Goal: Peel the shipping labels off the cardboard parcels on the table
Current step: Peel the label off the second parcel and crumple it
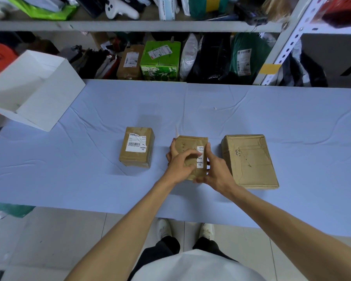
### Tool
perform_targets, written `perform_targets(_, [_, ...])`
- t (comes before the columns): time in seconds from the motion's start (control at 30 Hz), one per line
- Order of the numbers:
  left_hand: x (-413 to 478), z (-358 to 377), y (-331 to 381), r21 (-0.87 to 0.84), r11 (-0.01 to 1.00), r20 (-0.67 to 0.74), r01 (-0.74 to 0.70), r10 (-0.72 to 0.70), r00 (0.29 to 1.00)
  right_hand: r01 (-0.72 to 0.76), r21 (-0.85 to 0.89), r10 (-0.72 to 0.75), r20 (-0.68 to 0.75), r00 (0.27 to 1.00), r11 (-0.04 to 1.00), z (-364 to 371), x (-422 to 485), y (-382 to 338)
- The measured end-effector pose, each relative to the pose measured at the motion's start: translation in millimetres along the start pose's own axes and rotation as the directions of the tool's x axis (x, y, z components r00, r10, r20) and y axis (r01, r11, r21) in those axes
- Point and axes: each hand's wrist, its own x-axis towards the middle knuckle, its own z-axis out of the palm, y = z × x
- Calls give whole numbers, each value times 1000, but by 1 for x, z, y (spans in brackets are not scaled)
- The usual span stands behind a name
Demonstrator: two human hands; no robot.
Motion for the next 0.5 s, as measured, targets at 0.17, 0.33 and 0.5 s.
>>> perform_targets(0.17, [0,-5,1,-110,994,-15,27,-29,999,48,31,-49,34,998,998,-1,2,0])
perform_targets(0.33, [0,-4,5,-101,993,18,64,-63,998,43,-5,-43,21,999,999,-2,1,-1])
perform_targets(0.5, [0,-5,5,-103,992,38,67,-63,997,58,-32,-57,16,998,998,0,1,-1])
